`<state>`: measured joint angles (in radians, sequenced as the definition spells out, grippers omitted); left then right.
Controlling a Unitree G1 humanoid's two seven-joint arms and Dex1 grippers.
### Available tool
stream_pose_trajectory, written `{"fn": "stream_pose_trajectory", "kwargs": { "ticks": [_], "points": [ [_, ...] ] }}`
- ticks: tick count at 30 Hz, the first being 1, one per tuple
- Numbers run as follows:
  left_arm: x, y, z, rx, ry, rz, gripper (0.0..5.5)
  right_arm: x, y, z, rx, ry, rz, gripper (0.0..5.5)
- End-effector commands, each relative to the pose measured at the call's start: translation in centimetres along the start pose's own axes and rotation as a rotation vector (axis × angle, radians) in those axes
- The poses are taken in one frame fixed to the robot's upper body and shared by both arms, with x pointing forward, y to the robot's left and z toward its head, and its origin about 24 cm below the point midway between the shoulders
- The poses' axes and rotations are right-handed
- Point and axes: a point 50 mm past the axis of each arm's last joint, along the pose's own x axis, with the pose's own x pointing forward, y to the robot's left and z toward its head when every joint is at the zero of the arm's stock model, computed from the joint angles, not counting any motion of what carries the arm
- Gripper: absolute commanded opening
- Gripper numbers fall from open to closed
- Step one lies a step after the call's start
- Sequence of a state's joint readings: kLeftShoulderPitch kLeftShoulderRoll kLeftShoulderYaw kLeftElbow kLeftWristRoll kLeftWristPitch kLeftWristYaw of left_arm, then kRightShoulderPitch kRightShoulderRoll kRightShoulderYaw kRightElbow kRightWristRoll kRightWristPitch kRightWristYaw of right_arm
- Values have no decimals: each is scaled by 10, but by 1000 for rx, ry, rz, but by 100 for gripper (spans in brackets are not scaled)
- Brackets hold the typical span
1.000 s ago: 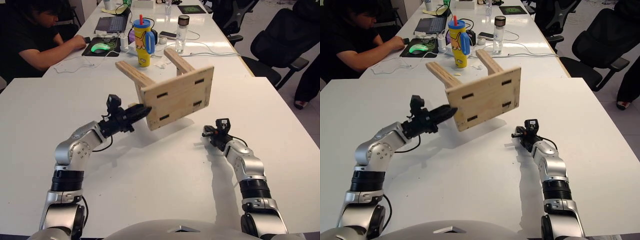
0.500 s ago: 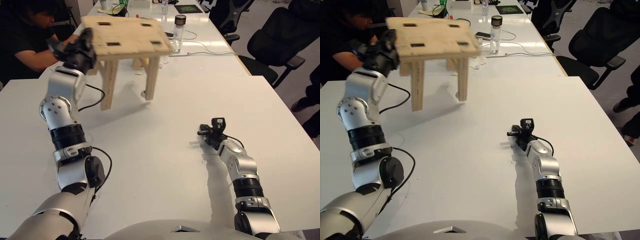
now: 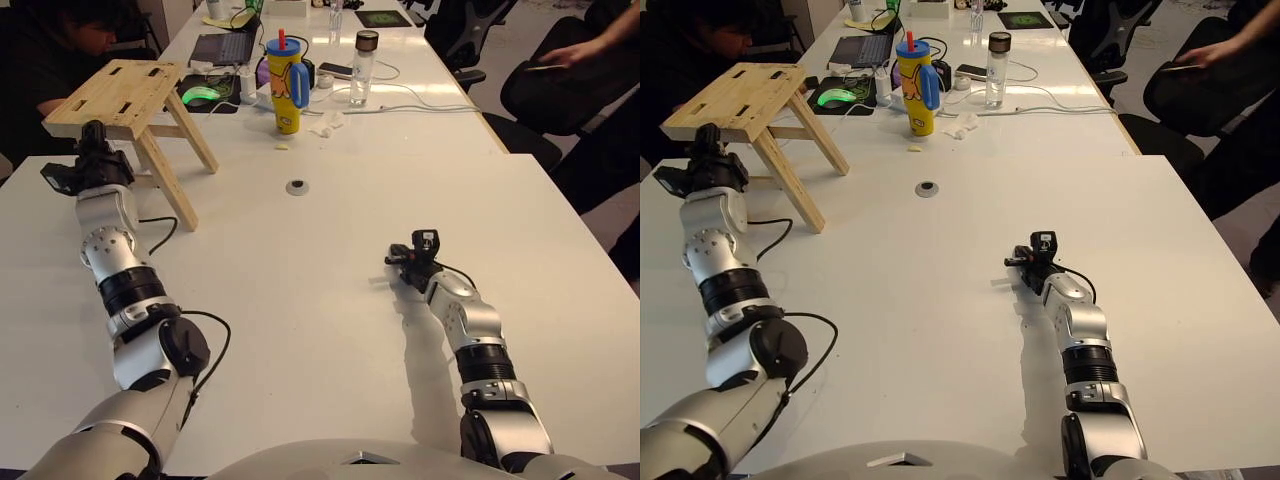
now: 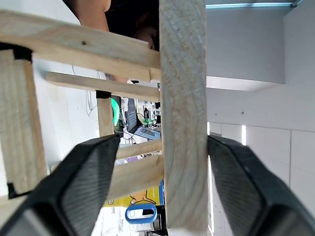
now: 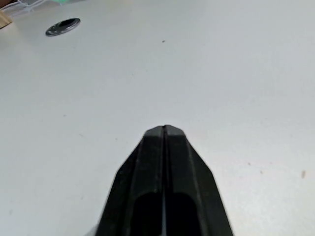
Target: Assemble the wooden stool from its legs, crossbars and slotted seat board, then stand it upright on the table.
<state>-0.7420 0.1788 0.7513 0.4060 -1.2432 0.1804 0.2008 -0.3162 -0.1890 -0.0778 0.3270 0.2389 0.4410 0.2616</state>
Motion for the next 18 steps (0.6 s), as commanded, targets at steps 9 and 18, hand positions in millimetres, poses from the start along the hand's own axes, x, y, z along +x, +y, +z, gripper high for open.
{"fn": "stream_pose_trajectory", "kwargs": {
  "ticks": [9, 18],
  "points": [
    [-45, 17, -30, 64, 169, -146, 406, -8, 2, -28, 21, 126, 5, 0],
    [-113, 63, -62, 552, 426, -228, 382, -10, 2, -22, -2, 81, 8, 0]
  ]
}}
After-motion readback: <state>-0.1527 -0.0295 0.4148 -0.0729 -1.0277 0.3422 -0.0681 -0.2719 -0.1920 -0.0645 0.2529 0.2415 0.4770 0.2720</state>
